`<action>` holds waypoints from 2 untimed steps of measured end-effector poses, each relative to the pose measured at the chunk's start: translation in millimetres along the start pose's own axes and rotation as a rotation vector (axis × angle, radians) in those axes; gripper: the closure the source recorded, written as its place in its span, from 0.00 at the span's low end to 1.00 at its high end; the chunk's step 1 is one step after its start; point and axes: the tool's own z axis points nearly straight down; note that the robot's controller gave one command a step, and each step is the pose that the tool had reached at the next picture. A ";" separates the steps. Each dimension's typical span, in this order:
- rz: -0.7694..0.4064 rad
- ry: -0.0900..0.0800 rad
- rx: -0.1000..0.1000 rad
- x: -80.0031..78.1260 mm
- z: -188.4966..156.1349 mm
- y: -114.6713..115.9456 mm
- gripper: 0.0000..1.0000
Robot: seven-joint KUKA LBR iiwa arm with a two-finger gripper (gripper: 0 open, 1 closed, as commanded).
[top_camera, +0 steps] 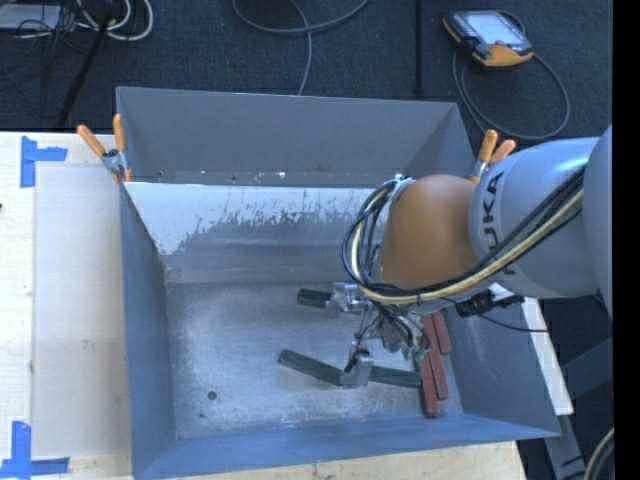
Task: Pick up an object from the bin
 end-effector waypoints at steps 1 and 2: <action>0.173 0.005 0.000 8.5 40.5 26.9 1.00; 0.173 0.006 0.000 8.4 40.4 26.9 1.00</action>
Offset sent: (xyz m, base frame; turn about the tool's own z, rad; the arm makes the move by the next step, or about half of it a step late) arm 0.0000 0.0000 0.0000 0.0000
